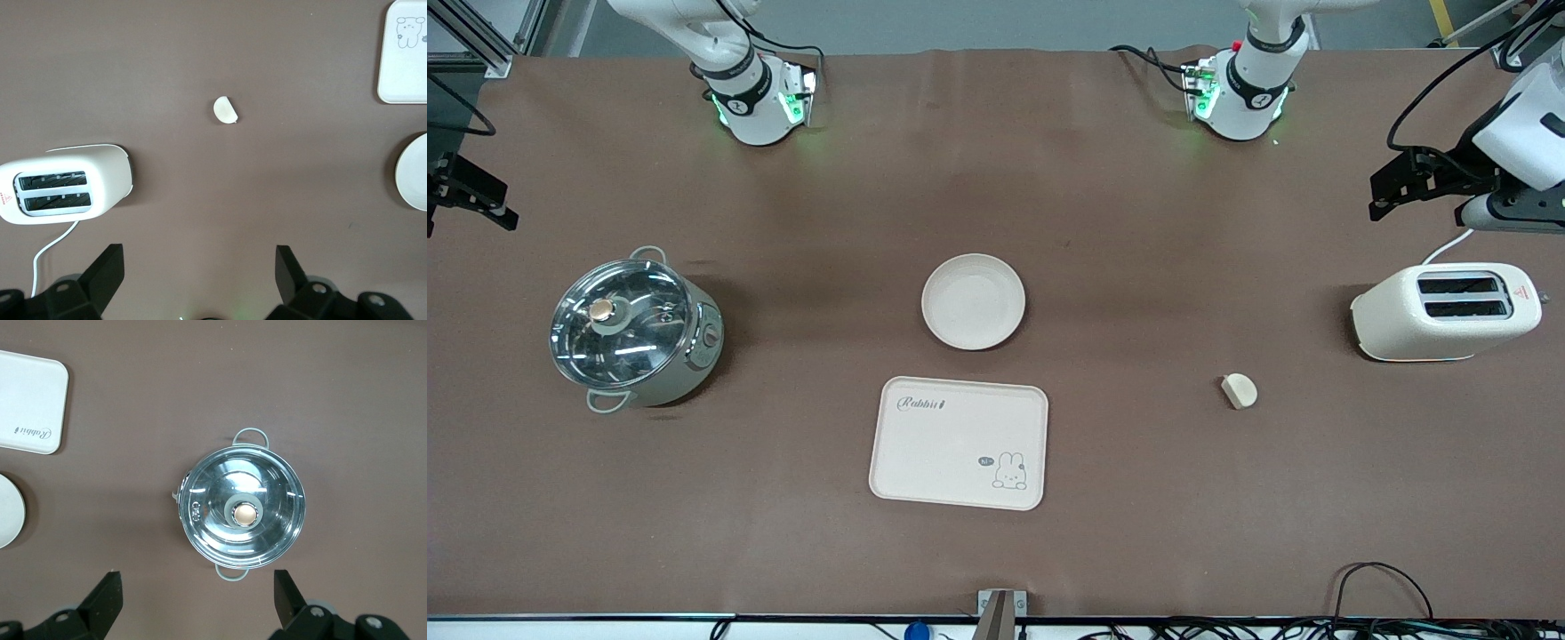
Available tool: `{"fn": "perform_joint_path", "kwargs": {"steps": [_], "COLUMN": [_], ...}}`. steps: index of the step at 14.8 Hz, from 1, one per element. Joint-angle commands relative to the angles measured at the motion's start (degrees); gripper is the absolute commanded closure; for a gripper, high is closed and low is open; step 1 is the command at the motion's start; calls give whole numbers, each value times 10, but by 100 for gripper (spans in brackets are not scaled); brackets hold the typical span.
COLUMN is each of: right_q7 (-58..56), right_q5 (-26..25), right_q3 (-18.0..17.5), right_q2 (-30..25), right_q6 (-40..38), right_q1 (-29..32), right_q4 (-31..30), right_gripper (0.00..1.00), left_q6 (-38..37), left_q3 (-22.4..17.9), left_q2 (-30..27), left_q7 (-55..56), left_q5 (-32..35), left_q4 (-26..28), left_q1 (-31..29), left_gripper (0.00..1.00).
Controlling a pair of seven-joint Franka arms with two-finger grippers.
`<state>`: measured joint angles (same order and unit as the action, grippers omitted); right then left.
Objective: Place bun in plate and plate on tray
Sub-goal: 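Reach the left gripper down to the small white bun by the toaster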
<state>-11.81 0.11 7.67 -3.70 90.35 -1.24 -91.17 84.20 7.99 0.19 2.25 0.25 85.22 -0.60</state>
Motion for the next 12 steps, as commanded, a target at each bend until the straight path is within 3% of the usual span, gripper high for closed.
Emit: {"fn": "perform_joint_path", "kwargs": {"steps": [1,3,7,12], "right_q7": [-4,-4,-4,-5], "right_q5": [-6,-5,-6,-5], "right_q3": [2,2,2,5], "right_q2": [-13,-13,-12,-11], "right_q6": [4,3,3,2], "right_q1": [-3,-3,-3,3], "right_q4": [-9,-9,-9,-16], "right_gripper": [0,0,0,0], "left_q6": [-11,-11,-4,114], "left_q3": [1,1,-3,2], "left_q2": [0,3,70,160], "left_q7": [3,2,9,148], "left_q5": [11,12,10,8], "left_q4": [-9,-10,-30,21], "left_q1": [-3,-3,-1,28], "left_gripper": [0,0,0,0]}}
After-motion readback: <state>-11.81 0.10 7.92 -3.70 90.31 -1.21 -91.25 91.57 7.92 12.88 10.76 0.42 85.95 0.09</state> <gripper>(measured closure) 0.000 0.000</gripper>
